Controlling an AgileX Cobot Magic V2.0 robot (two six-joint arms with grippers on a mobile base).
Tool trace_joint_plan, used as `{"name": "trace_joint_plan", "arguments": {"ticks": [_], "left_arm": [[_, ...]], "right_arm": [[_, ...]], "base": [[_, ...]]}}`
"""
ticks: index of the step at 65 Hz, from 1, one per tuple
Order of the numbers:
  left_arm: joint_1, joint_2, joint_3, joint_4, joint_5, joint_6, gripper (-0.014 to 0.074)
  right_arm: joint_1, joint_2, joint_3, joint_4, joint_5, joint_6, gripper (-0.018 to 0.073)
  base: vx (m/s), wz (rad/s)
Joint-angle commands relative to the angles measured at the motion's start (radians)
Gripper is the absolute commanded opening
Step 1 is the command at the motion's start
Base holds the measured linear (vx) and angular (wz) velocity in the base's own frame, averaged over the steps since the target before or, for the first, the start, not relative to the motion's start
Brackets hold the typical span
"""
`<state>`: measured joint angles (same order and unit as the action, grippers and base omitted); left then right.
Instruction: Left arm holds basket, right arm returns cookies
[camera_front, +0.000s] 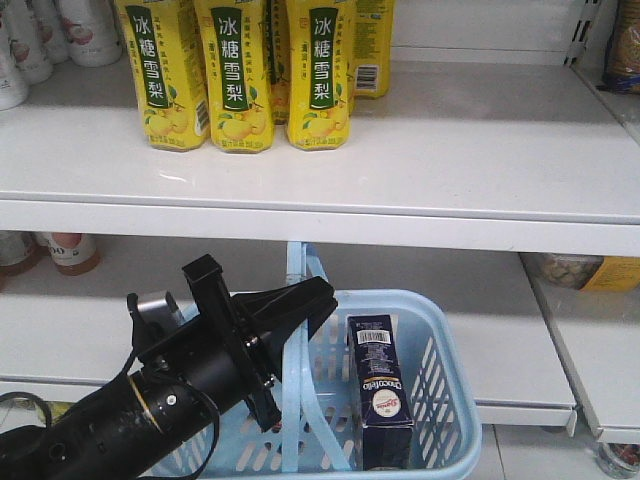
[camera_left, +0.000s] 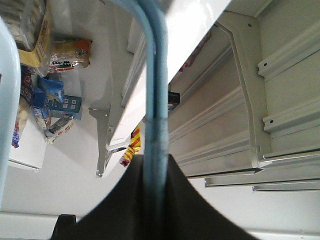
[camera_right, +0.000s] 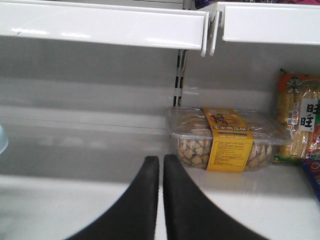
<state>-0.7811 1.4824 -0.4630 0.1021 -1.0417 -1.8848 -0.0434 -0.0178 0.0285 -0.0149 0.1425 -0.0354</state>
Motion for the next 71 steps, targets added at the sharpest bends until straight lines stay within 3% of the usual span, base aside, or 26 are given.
{"name": "trace_joint_plan", "arguments": {"ticks": [1,71], "left_arm": [[-0.005,-0.04,-0.037,-0.021,-0.301,0.006,-0.0003],[-0.005,-0.04,-0.037,-0.021,-0.301,0.006,-0.0003]], "right_arm": [[-0.004,-0.006,0.017,-0.005,-0.076,-0.006,-0.0006],[-0.004,-0.006,0.017,-0.006,-0.077,-0.006,-0.0006]], "base": [[0.0,0.0],[0.0,0.0]]}}
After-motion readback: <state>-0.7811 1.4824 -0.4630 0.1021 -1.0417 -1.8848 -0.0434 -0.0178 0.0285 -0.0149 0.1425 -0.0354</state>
